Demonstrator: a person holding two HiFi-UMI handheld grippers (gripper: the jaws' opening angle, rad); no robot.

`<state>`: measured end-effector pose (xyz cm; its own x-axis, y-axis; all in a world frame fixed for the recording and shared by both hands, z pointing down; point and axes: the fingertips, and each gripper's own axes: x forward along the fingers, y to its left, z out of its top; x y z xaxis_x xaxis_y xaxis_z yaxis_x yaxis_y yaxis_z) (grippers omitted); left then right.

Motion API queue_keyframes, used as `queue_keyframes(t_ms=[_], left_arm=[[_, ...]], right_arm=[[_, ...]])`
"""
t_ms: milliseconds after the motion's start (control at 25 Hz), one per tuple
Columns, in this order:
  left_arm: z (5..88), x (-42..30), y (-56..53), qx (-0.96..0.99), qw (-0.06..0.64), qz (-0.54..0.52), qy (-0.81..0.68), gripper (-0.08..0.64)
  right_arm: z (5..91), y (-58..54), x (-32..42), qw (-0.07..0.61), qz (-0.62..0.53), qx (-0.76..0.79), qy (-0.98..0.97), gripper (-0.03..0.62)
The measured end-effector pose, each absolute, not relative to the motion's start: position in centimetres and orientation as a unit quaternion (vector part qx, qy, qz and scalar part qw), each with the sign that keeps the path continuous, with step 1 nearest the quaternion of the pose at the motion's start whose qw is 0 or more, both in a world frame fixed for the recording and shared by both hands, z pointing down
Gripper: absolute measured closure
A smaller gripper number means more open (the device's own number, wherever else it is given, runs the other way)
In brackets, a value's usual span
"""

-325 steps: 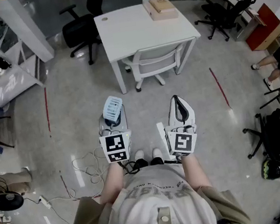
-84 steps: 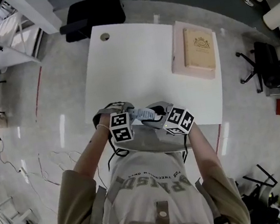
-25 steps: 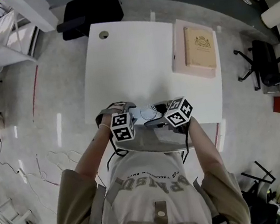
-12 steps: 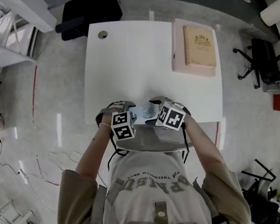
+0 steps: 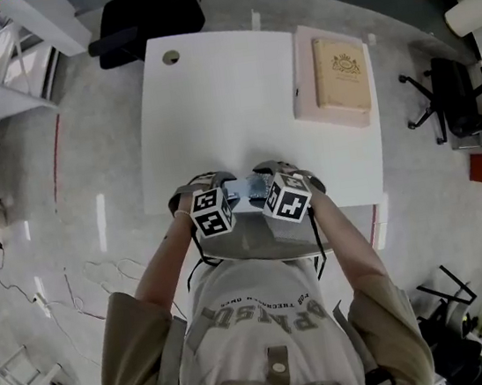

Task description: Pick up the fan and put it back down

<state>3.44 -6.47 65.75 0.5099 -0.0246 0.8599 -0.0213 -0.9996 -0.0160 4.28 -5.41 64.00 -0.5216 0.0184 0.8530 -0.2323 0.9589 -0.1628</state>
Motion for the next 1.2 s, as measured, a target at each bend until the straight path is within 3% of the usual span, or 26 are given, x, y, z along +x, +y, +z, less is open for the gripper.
queue_keyframes(t_ms=[640, 1200], left_arm=[[68.4, 4.6, -9.7, -0.864, 0.026, -0.502, 0.015, 0.374], [70.4, 4.1, -9.7, -0.845, 0.016, -0.534, -0.013, 0.373]], right_arm=[[67.0, -8.3, 5.5, 0.518, 0.121, 0.085, -0.842, 0.279], [69.0, -8.6, 5.3, 0.499, 0.149, 0.083, -0.849, 0.279]])
